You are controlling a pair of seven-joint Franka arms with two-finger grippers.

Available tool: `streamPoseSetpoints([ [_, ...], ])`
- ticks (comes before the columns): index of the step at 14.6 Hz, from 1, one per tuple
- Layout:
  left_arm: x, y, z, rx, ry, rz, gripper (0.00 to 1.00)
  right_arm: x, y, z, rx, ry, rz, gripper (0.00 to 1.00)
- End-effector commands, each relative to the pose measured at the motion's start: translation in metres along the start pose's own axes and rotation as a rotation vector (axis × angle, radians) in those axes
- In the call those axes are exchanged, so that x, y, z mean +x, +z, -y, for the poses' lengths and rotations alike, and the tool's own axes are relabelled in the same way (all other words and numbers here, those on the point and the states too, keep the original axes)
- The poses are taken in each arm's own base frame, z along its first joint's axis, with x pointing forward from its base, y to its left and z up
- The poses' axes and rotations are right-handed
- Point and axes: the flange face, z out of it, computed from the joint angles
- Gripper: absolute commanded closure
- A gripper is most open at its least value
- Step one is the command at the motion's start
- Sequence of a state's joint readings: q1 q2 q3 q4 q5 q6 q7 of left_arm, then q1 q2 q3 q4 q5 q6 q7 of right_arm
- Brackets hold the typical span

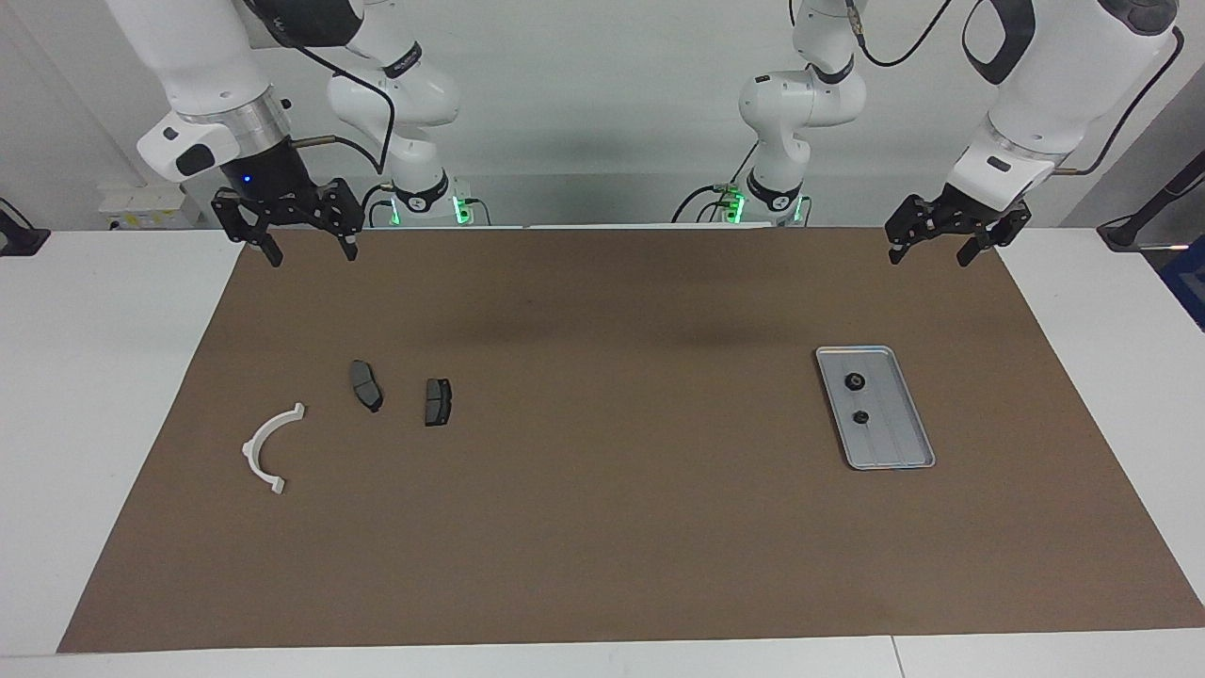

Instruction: Place bearing gear from tray to pile

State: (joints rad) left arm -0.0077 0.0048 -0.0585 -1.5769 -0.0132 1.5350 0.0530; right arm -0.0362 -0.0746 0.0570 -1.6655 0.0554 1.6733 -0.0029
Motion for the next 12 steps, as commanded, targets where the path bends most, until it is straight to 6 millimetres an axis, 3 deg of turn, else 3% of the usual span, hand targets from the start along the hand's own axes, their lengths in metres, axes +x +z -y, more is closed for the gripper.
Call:
streamPoseSetpoints([
  [1,-0.013,0.003,-0.001,-0.006,0.0,0.014,0.0,-0.004,-0.002,0.0,0.011,-0.015,-0.016,0.0],
  [3,-0.016,-0.003,-0.001,-0.004,-0.001,-0.002,0.0,-0.004,-0.001,0.0,0.012,-0.015,-0.01,0.0],
  [8,-0.02,0.004,0.008,0.004,-0.061,0.015,0.0,-0.004,0.0,-0.007,0.011,-0.002,-0.008,0.0],
  [9,-0.03,0.015,0.011,0.006,-0.059,0.025,0.0,-0.004,0.0,-0.006,0.011,-0.004,-0.007,0.0],
  [12,-0.056,0.094,0.018,0.019,-0.077,-0.09,0.0,-0.004,0.0,-0.005,0.011,-0.004,-0.009,0.0],
])
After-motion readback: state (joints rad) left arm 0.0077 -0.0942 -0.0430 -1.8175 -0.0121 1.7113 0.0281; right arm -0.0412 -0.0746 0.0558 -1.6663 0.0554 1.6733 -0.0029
